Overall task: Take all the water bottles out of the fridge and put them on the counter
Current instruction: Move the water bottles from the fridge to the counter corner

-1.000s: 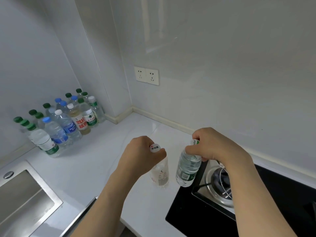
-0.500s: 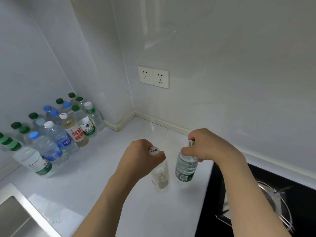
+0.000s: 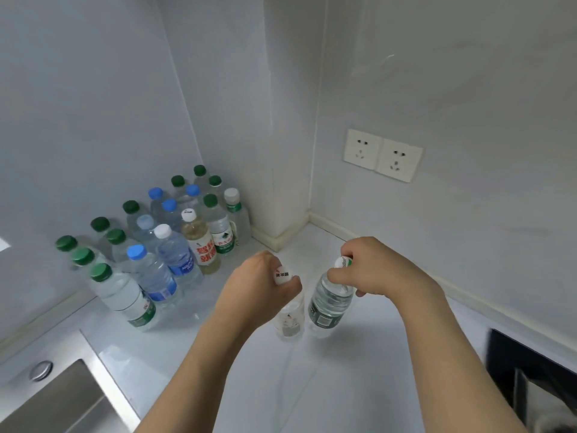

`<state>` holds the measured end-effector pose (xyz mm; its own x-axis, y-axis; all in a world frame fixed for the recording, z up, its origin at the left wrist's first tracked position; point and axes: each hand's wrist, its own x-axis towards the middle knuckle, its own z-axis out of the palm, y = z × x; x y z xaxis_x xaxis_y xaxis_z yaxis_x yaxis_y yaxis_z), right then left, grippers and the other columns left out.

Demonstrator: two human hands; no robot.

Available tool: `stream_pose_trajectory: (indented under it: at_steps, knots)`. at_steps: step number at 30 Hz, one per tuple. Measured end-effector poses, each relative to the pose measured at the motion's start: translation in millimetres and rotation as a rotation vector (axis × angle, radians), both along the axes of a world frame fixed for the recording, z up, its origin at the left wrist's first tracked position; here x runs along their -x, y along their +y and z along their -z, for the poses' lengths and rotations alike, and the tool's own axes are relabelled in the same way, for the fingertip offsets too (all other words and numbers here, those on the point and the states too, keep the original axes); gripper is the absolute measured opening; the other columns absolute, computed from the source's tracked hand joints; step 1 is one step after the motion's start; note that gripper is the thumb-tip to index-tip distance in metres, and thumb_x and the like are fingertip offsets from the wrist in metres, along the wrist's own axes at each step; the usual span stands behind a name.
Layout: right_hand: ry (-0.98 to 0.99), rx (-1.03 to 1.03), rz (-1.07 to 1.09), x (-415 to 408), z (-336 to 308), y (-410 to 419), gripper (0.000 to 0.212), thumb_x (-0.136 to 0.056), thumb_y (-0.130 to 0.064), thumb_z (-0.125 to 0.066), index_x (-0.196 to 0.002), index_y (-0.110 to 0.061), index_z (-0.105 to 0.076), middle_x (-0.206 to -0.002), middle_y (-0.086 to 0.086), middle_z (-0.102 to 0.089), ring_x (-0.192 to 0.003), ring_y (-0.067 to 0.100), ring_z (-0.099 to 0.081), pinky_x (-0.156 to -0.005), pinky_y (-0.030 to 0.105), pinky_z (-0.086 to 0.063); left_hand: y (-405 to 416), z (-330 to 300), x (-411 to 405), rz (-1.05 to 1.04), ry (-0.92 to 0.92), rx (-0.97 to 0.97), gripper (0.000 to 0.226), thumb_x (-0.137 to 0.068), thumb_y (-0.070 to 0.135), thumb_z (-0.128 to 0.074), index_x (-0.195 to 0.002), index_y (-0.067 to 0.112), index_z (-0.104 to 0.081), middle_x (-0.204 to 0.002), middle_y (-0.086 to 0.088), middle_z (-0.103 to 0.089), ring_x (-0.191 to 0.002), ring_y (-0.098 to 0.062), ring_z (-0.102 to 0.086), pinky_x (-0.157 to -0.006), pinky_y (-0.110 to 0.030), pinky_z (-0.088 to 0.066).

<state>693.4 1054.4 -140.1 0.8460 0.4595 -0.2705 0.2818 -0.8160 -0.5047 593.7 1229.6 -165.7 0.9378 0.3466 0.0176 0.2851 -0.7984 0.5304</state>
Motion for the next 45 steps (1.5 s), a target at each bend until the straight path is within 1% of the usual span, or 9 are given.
stream_pose_trajectory:
  at_steps: [8, 12, 15, 21, 28, 33, 38, 42, 45]
  knots:
    - [-0.024, 0.051, -0.059, -29, 18, 86, 0.034, -0.074, -0.036, -0.063, -0.067, -0.015, -0.037, -0.075, 0.001, -0.047, -0.064, 0.025, -0.071, -0.051, 0.028, -0.031, 78, 21, -18, -0.048, 0.075, 0.040, 0.030, -0.069, 0.042, -0.063, -0.070, 0.012, -0.059, -0.069, -0.001, -0.059, -0.062, -0.021, -0.061, -0.050, -0.036, -0.050]
    - [-0.055, 0.092, -0.117, -51, 30, 124, 0.034, -0.075, -0.034, -0.061, -0.065, -0.014, -0.037, -0.080, 0.003, -0.048, -0.066, 0.028, -0.069, -0.050, 0.028, -0.032, 106, 37, -35, -0.079, 0.068, 0.088, 0.033, -0.070, 0.038, -0.062, -0.069, 0.006, -0.055, -0.064, -0.008, -0.057, -0.049, -0.015, -0.042, -0.045, -0.030, -0.038]
    - [-0.076, 0.105, -0.130, -73, 40, 148, 0.029, -0.075, -0.033, -0.060, -0.067, -0.012, -0.042, -0.086, 0.011, -0.058, -0.056, 0.024, -0.058, -0.051, 0.028, -0.036, 120, 46, -49, -0.103, 0.050, 0.095, 0.031, -0.073, 0.035, -0.062, -0.067, 0.007, -0.051, -0.064, -0.003, -0.052, -0.050, -0.012, -0.038, -0.045, -0.026, -0.032]
    - [-0.107, 0.153, -0.204, -118, 58, 192, 0.034, -0.078, -0.036, -0.062, -0.066, -0.013, -0.040, -0.074, 0.003, -0.047, -0.053, 0.019, -0.049, -0.049, 0.027, -0.033, 145, 63, -89, -0.114, 0.036, 0.077, 0.033, -0.078, 0.035, -0.059, -0.062, 0.014, -0.040, -0.069, 0.001, -0.047, -0.055, -0.015, -0.041, -0.048, -0.028, -0.031]
    - [-0.138, 0.139, -0.300, -151, 67, 239, 0.036, -0.081, -0.034, -0.065, -0.063, -0.015, -0.039, -0.072, 0.000, -0.043, -0.061, 0.020, -0.047, -0.047, 0.027, -0.029, 161, 69, -119, -0.134, 0.025, 0.010, 0.023, -0.088, 0.037, -0.056, -0.085, 0.014, -0.054, -0.090, 0.002, -0.054, -0.075, -0.022, -0.057, -0.064, -0.032, -0.045]
    - [-0.171, 0.083, -0.288, -168, 75, 258, 0.037, -0.079, -0.034, -0.067, -0.062, -0.018, -0.037, -0.069, -0.001, -0.043, -0.062, 0.019, -0.046, -0.046, 0.027, -0.024, 162, 72, -136, -0.108, 0.013, -0.078, 0.020, -0.092, 0.033, -0.053, -0.088, 0.018, -0.040, -0.104, 0.000, -0.050, -0.076, -0.021, -0.053, -0.062, -0.028, -0.035]
    - [-0.200, 0.027, -0.265, -173, 84, 261, 0.036, -0.080, -0.035, -0.066, -0.066, -0.019, -0.036, -0.073, -0.001, -0.043, -0.066, 0.021, -0.048, -0.052, 0.028, -0.030, 167, 72, -144, -0.124, -0.009, -0.143, 0.030, -0.094, 0.031, -0.051, -0.115, 0.010, -0.049, -0.121, -0.003, -0.046, -0.096, -0.021, -0.056, -0.068, -0.023, -0.035]
    - [-0.219, -0.007, -0.297, -171, 88, 257, 0.024, -0.085, -0.028, -0.062, -0.082, -0.016, -0.042, -0.086, 0.003, -0.049, -0.078, 0.027, -0.053, -0.061, 0.029, -0.034, 167, 74, -140, -0.087, -0.023, -0.191, 0.032, -0.096, 0.034, -0.048, -0.116, 0.008, -0.048, -0.124, -0.005, -0.043, -0.102, -0.021, -0.053, -0.069, -0.023, -0.036]
    - [-0.237, -0.013, -0.280, -167, 91, 256, 0.021, -0.086, -0.025, -0.063, -0.087, -0.018, -0.043, -0.089, 0.002, -0.047, -0.078, 0.024, -0.048, -0.063, 0.027, -0.032, 167, 76, -137, -0.090, -0.032, -0.190, 0.034, -0.096, 0.034, -0.047, -0.118, 0.008, -0.047, -0.124, -0.004, -0.043, -0.104, -0.020, -0.051, -0.070, -0.022, -0.037]
